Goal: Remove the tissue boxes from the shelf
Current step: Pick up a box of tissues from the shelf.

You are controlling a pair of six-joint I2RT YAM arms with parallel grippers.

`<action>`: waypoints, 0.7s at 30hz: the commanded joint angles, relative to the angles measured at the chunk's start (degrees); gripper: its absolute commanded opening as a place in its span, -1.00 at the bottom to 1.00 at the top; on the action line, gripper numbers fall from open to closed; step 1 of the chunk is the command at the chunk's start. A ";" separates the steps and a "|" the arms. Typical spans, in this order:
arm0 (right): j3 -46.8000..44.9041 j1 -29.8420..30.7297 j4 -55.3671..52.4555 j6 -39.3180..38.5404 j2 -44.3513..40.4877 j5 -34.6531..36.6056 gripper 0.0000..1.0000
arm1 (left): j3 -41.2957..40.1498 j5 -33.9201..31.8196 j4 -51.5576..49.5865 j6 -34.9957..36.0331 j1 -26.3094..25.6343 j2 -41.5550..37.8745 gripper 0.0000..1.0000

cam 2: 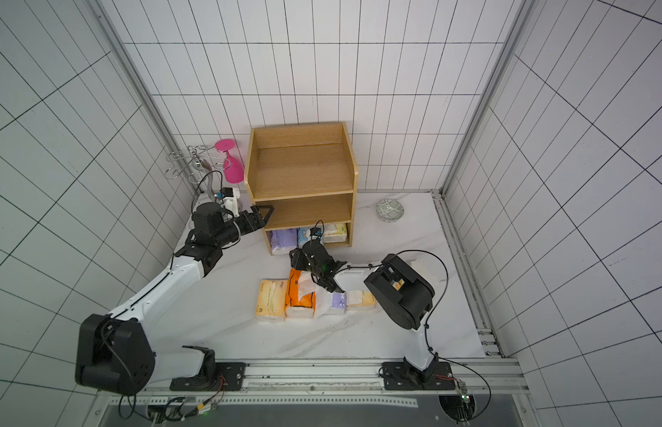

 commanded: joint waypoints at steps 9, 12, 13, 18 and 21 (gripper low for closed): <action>2.48 -0.30 2.23 -1.70 2.29 -0.82 0.10 | 1.04 0.00 -0.56 0.67 -0.93 -1.18 0.94; 2.69 -0.40 5.43 -1.70 3.35 -1.43 0.12 | 1.44 -0.31 -1.18 1.19 -1.21 -1.32 0.94; 3.04 -0.54 5.94 -1.78 3.72 -1.69 0.13 | 1.46 -0.29 -1.30 1.33 -1.29 -1.32 0.94; 5.58 -0.65 6.26 -2.45 5.81 -2.32 0.14 | 2.25 -0.19 -2.27 1.95 -1.63 -1.20 0.94; 6.75 -0.97 6.25 -2.62 6.82 -1.52 0.14 | 2.49 -0.29 -2.93 2.39 -1.57 -1.32 0.94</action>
